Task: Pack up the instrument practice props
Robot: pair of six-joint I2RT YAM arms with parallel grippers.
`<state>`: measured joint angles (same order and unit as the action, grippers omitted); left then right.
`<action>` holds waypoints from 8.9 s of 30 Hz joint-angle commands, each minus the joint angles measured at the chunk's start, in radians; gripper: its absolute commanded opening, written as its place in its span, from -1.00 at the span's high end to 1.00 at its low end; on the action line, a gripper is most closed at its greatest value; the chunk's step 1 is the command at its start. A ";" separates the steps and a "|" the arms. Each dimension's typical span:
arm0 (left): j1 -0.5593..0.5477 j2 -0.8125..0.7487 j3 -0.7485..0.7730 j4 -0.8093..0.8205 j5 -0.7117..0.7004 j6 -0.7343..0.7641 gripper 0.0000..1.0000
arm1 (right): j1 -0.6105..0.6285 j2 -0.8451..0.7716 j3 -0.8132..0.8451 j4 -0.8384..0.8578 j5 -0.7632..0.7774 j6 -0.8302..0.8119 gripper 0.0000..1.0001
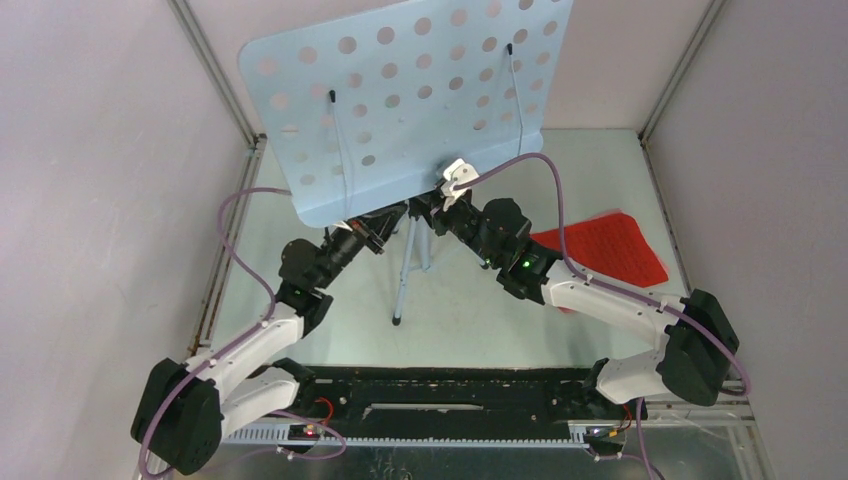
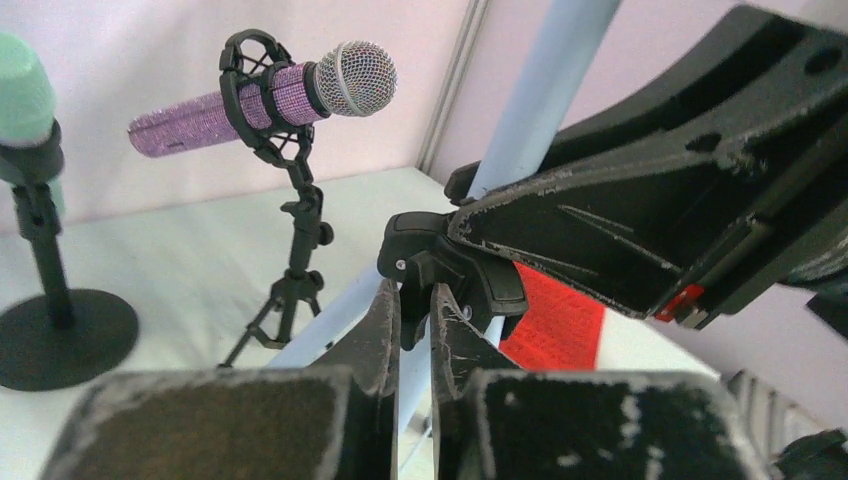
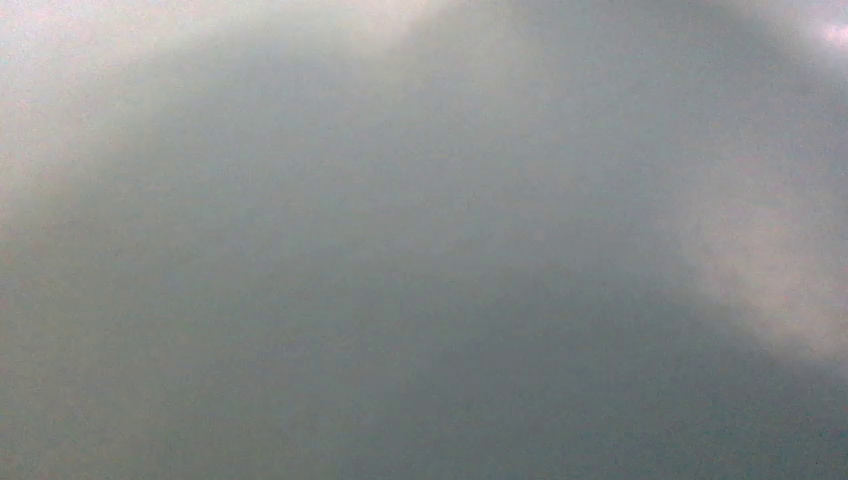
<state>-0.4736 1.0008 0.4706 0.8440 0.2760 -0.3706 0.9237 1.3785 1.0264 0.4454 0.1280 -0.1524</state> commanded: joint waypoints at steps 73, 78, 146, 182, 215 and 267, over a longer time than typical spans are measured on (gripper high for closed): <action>-0.250 -0.370 -0.231 -0.181 -0.240 0.128 -0.67 | 0.119 -0.014 0.129 -0.435 0.424 0.341 1.00; -0.317 -0.313 -0.241 -0.145 -0.311 0.204 -0.63 | 0.130 -0.005 0.128 -0.409 0.379 0.278 0.65; -0.377 -0.170 -0.282 -0.092 -0.294 0.287 0.30 | 0.268 -0.087 -0.404 0.279 0.587 -0.080 1.00; -0.387 -0.012 -0.224 -0.010 -0.267 0.229 1.00 | 0.376 -0.346 -0.388 -0.129 0.480 0.178 -0.21; -0.391 0.006 -0.233 -0.010 -0.153 0.281 0.95 | 0.262 0.023 -0.331 0.480 0.493 0.106 -0.92; -0.565 -0.136 -0.378 0.108 -0.409 0.240 -1.00 | 0.319 -0.098 -0.027 -0.086 0.386 0.250 1.00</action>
<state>-1.0080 0.8616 0.0742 0.7734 -0.0334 -0.1699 1.2312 1.2835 0.8326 0.2974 0.5999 0.0154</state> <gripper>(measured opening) 0.996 0.575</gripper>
